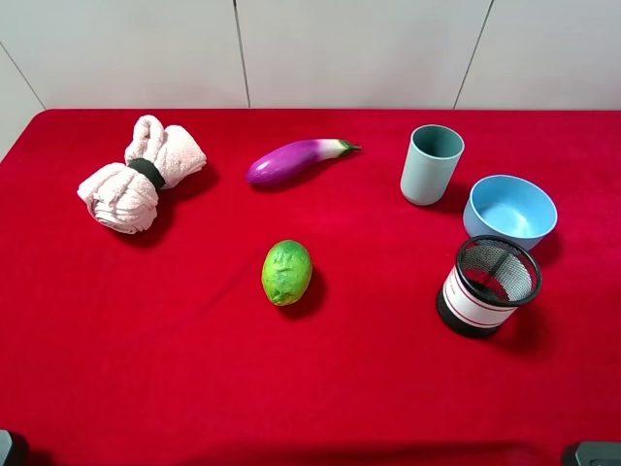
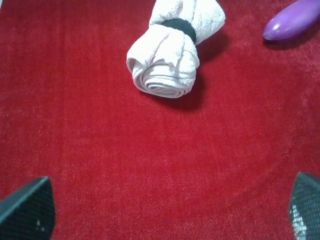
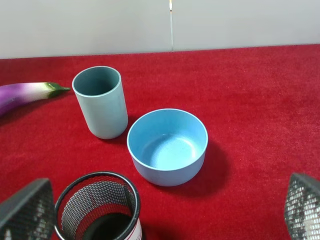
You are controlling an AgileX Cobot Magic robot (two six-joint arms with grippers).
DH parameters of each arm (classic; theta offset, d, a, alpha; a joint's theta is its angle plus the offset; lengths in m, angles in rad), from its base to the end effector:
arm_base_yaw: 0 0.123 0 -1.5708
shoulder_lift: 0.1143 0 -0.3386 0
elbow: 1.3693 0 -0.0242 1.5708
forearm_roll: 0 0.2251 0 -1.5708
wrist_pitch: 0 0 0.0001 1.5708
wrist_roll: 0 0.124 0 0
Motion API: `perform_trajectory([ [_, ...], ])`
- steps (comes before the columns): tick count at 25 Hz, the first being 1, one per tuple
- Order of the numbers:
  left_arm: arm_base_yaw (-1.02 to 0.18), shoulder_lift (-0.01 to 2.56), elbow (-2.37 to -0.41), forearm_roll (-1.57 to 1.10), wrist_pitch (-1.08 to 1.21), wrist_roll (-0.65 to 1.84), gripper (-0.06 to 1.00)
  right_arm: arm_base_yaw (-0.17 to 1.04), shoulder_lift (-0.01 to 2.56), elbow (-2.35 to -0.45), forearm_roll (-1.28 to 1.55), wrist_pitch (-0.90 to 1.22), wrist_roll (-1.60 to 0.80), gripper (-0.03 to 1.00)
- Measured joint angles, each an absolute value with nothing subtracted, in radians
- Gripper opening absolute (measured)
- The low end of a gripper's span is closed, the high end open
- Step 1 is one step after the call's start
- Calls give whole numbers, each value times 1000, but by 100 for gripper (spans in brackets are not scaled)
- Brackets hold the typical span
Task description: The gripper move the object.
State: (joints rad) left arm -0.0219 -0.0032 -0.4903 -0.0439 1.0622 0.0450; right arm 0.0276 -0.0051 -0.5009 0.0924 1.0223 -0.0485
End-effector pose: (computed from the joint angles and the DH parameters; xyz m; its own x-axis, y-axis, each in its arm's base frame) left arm -0.0519 -0.0036 0.2468 -0.4612 0.0337 -0.8867 0.0668 0.9978 0.0032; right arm -0.0513 0.0084 0.2545 -0.4141 -0.0117 -0.9101 -0.0992 0.9945 0.0324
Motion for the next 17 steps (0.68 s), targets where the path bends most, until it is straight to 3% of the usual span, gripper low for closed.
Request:
perform_trajectory([
  [17,-22,-3,-490,-44,1062,45,92,28,-5,-501,93,1022,-48,69],
])
